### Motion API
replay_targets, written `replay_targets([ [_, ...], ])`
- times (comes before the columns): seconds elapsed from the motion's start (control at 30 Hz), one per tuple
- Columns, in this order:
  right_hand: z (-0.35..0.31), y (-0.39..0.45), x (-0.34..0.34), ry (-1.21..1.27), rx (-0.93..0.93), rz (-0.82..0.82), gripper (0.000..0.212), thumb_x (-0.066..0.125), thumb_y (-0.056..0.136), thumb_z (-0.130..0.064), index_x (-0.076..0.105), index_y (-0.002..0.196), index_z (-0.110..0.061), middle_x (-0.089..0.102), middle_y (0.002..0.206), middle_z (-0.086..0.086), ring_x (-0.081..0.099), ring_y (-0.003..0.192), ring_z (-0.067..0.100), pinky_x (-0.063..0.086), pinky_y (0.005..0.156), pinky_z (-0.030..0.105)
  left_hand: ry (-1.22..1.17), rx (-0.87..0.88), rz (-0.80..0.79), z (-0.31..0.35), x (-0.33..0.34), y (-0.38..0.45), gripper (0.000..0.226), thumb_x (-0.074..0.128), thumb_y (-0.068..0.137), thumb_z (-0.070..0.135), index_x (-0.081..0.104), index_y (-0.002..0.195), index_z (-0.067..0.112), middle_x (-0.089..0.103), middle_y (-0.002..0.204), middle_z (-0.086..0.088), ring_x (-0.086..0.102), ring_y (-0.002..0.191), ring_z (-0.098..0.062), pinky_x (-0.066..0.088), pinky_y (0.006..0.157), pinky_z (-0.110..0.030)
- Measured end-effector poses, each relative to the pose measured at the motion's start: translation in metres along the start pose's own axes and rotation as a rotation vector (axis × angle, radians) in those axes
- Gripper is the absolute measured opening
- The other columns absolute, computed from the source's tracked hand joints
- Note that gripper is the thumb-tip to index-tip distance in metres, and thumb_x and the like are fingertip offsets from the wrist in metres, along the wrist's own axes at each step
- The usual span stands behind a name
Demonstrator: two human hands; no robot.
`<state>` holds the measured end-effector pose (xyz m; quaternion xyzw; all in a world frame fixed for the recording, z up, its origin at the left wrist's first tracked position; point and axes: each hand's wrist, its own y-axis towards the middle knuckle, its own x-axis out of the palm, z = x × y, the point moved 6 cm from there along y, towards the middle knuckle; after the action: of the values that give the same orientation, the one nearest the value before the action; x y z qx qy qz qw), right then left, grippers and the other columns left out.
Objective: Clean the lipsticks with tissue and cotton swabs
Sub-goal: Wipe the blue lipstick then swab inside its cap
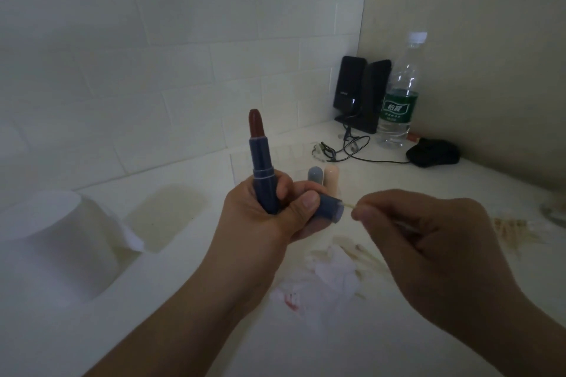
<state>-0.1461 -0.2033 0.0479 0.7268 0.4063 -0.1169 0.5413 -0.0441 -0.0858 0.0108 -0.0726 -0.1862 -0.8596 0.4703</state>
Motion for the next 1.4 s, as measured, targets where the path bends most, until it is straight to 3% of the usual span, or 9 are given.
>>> replay_targets([
  [0.1,-0.001,-0.002,0.008,-0.041,0.026,-0.027,0.013,0.061,0.082,-0.021,0.066,0.07,-0.023,0.036,0.044,-0.024,0.044,0.039,0.003,0.024,0.041,-0.003,-0.052,-0.009,0.0,0.0,-0.002,0.001,0.024,0.063,0.069,0.005,0.04,0.076,0.009,0.069,0.07,-0.002,0.073,0.08,-0.019,0.059,0.073,-0.031],
  [0.3,0.001,-0.005,0.008,0.101,0.09,-0.044,0.019,0.051,0.089,-0.024,0.056,0.073,-0.031,0.037,0.045,-0.01,0.031,0.034,0.005,0.018,0.038,0.002,-0.067,-0.004,-0.006,-0.004,-0.003,0.003,0.024,0.064,0.069,0.004,0.04,0.074,0.008,0.07,0.078,-0.007,0.072,0.084,-0.024,0.059,0.077,-0.036],
  [0.57,-0.001,-0.007,0.016,0.096,0.073,-0.131,0.018,0.055,0.087,-0.024,0.06,0.071,-0.027,0.039,0.043,-0.018,0.036,0.035,0.002,0.021,0.04,-0.001,0.025,0.069,0.031,0.0,-0.008,0.003,0.024,0.065,0.068,0.008,0.041,0.073,0.009,0.071,0.083,-0.009,0.071,0.089,-0.027,0.057,0.073,-0.032],
  [0.77,0.01,-0.004,0.014,0.0,0.084,-0.091,0.021,0.062,0.089,-0.021,0.059,0.07,-0.029,0.034,0.036,-0.02,0.041,0.034,-0.001,0.024,0.039,0.0,-0.052,-0.022,0.04,-0.006,-0.01,0.005,0.021,0.064,0.069,0.005,0.043,0.071,0.01,0.07,0.078,-0.008,0.071,0.086,-0.022,0.059,0.076,-0.035],
  [0.9,0.009,-0.004,0.013,-0.09,0.069,-0.045,0.019,0.057,0.091,-0.026,0.063,0.073,-0.022,0.027,0.04,-0.025,0.04,0.036,-0.006,0.024,0.039,-0.001,-0.092,-0.078,-0.005,-0.009,-0.002,0.003,0.024,0.061,0.07,0.003,0.039,0.075,0.009,0.07,0.068,-0.001,0.072,0.078,-0.016,0.06,0.078,-0.037],
  [1.07,0.0,-0.005,0.009,-0.137,0.008,-0.022,0.013,0.056,0.087,-0.028,0.062,0.077,-0.022,0.026,0.043,-0.019,0.03,0.035,0.003,0.023,0.04,0.003,-0.067,-0.062,0.01,-0.008,-0.003,0.003,0.024,0.062,0.07,0.005,0.039,0.074,0.009,0.07,0.068,-0.002,0.072,0.079,-0.017,0.06,0.075,-0.033],
  [1.2,-0.013,-0.01,0.017,-0.106,-0.094,-0.101,0.024,0.047,0.09,-0.032,0.064,0.075,-0.023,0.032,0.044,-0.016,0.04,0.038,0.008,0.028,0.041,0.007,-0.062,-0.065,0.067,-0.01,-0.01,0.005,0.019,0.063,0.07,0.006,0.045,0.07,0.011,0.067,0.07,-0.003,0.072,0.084,-0.016,0.058,0.072,-0.032],
  [1.33,-0.003,-0.006,0.001,-0.012,-0.037,0.046,0.019,0.057,0.09,-0.03,0.065,0.074,-0.025,0.044,0.042,-0.017,0.046,0.037,0.001,0.029,0.041,0.001,-0.277,-0.089,0.116,-0.005,-0.011,0.009,0.019,0.059,0.07,0.005,0.041,0.072,0.012,0.069,0.074,-0.01,0.072,0.075,-0.019,0.058,0.061,-0.025],
  [1.4,0.004,-0.003,-0.01,0.048,-0.003,0.137,0.011,0.059,0.089,-0.033,0.065,0.08,-0.029,0.049,0.046,-0.01,0.044,0.041,-0.004,0.026,0.043,-0.002,-0.343,-0.113,0.135,-0.005,-0.013,0.01,0.018,0.058,0.07,0.006,0.042,0.071,0.012,0.069,0.071,-0.009,0.072,0.073,-0.017,0.059,0.06,-0.025],
])
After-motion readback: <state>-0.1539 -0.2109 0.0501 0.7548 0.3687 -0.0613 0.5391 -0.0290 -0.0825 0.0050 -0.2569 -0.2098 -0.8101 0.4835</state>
